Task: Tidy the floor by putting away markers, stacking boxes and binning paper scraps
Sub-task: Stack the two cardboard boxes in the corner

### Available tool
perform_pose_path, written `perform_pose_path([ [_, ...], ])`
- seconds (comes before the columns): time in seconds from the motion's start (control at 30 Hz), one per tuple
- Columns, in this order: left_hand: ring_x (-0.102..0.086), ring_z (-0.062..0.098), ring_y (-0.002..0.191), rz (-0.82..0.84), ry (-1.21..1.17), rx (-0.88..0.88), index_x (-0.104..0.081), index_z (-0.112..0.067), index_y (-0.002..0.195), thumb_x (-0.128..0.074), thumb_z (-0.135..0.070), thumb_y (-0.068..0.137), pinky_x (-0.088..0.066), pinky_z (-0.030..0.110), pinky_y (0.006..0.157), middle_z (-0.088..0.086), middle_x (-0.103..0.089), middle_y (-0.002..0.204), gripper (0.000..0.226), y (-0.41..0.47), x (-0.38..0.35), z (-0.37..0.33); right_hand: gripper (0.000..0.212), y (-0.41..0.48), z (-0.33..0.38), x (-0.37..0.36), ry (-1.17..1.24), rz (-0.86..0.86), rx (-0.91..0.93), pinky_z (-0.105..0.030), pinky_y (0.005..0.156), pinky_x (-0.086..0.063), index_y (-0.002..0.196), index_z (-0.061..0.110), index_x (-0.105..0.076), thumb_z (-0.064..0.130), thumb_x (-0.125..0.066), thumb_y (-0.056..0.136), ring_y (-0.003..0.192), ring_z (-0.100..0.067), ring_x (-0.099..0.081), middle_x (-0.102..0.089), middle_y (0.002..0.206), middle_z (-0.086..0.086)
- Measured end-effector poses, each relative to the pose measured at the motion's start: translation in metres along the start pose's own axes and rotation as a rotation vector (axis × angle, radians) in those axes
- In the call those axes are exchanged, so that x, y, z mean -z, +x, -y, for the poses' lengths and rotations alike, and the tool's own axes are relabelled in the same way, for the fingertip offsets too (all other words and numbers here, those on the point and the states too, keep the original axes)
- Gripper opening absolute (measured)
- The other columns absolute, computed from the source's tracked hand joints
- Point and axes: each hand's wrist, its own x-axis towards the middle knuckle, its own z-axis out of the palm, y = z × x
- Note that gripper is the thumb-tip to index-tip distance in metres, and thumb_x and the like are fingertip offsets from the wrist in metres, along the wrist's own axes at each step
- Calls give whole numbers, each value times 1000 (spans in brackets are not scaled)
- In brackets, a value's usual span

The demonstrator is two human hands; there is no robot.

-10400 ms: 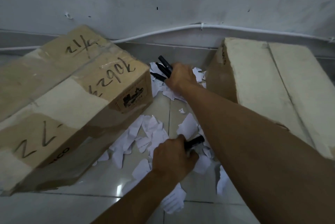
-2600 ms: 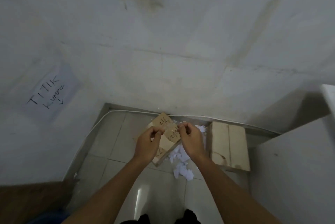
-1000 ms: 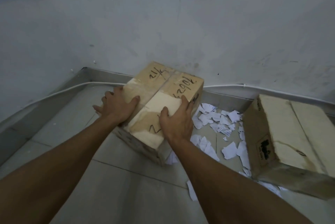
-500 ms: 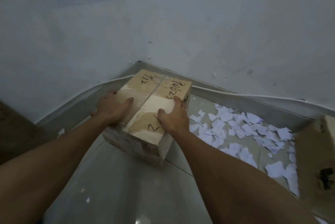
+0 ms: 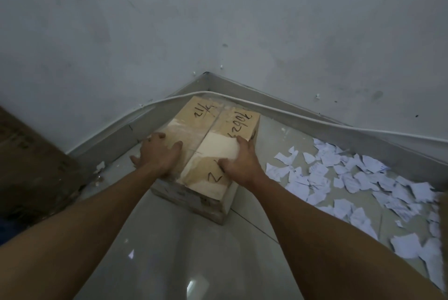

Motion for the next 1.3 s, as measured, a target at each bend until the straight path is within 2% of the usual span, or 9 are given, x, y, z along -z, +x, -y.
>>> perform_pose_path([
  [0.13, -22, 31, 145, 53, 221, -89, -44, -30, 136, -57, -61, 79, -14, 69, 111, 7, -32, 153, 66, -14, -4, -2, 83, -9, 7, 1, -449, -53, 177, -55, 114, -28, 151, 16, -22, 50, -62, 87, 151, -36, -2, 3, 164, -14],
  [0.27, -5, 38, 148, 153, 369, -77, -32, -28, 145, -50, -71, 82, -21, 71, 109, 12, -13, 159, 78, -29, 4, -1, 88, -21, 21, 9, -690, 227, 357, -61, 112, -24, 147, 21, -32, 69, -61, 79, 151, -31, 10, 3, 166, -9],
  [0.37, -2, 48, 148, 234, 500, 13, -18, -19, 152, -48, -84, 74, -16, 63, 116, 26, 2, 161, 106, -45, 14, -3, 110, -32, 28, 9, -767, 373, 242, -64, 113, -23, 153, 25, -19, 82, -60, 68, 149, -38, 16, 13, 164, -11],
  [0.53, -4, 47, 148, 320, 238, 145, 1, -15, 155, -70, -75, 66, -55, 53, 90, 23, 24, 159, 129, -59, 17, -3, 125, -36, 41, 2, -880, 435, 138, -60, 115, -25, 155, 19, -3, 70, -74, 66, 145, -51, 15, 22, 161, -17],
  [0.63, -12, 44, 148, 288, 248, 28, -12, -8, 154, -69, -66, 75, -37, 47, 111, 24, 15, 161, 113, -52, 16, -4, 107, -29, 44, -2, -847, 422, 192, -58, 116, -25, 152, 16, -14, 58, -75, 75, 146, -50, 9, 13, 162, -17],
  [0.77, -26, 41, 144, 141, 122, -39, -31, -10, 147, -66, -47, 89, -36, 44, 108, 21, 4, 163, 76, -35, 6, -6, 78, -13, 43, -11, -775, 332, 276, -55, 117, -25, 149, 23, -29, 49, -66, 86, 147, -47, 2, 1, 162, -19],
  [0.97, -26, 37, 146, -25, -256, 53, 3, -3, 155, -69, -42, 88, -33, 44, 113, 16, 6, 165, 106, 0, -19, -8, 67, 24, 45, -36, -645, 211, 249, -53, 118, -19, 152, 25, -28, 40, -60, 94, 147, -50, 9, 2, 162, -24],
  [1.07, -44, 39, 134, -1, -467, 159, -11, -3, 154, -66, -49, 88, -41, 47, 107, 18, -32, 157, 97, 22, -31, -5, 65, 42, 50, -42, -571, 198, 231, -52, 117, -21, 152, 27, -29, 36, -60, 95, 147, -48, 13, 8, 163, -22],
  [1.3, -53, 38, 122, 58, -739, 260, -18, -18, 155, -60, -49, 92, -58, 54, 84, 12, -43, 148, 82, 62, -40, -18, 63, 85, 53, -49, -455, 170, 217, -50, 117, -22, 152, 27, -32, 33, -60, 96, 148, -42, 19, 11, 164, -18],
])
